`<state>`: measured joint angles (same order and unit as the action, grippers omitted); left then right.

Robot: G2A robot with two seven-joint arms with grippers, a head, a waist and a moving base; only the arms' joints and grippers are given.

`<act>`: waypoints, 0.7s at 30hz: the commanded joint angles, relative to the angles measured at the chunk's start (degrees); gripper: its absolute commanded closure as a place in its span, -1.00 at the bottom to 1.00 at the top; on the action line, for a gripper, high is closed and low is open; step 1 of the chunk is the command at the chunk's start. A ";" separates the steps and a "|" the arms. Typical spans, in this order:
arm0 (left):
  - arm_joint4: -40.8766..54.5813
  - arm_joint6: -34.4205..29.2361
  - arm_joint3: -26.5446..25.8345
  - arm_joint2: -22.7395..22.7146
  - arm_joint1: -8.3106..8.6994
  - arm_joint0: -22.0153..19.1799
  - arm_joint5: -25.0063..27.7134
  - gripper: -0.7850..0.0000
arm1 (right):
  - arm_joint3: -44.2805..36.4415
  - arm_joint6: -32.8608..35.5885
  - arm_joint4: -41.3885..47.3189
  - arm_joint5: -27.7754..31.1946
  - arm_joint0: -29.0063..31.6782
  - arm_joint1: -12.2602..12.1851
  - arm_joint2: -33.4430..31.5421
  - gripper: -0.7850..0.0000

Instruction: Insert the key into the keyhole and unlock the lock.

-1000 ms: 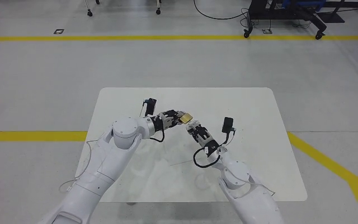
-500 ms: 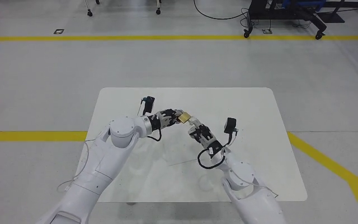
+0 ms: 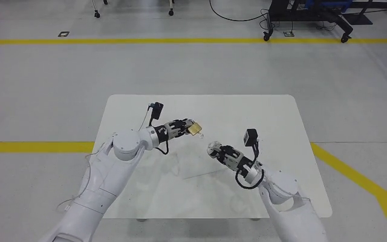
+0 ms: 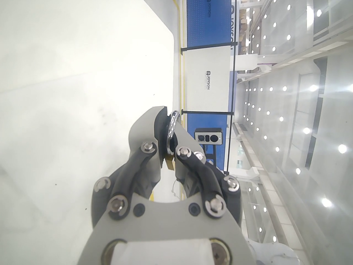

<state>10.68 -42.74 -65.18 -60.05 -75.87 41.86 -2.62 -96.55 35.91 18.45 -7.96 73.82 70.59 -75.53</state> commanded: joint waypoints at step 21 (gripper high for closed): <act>18.92 -21.31 18.04 3.21 -2.57 -9.26 -12.95 1.00 | 1.48 -1.80 -7.48 25.82 1.39 0.19 4.53 1.00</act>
<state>29.30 -63.58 -47.85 -57.13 -78.30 32.88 -15.53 -95.18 34.24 10.90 17.54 75.17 70.79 -70.96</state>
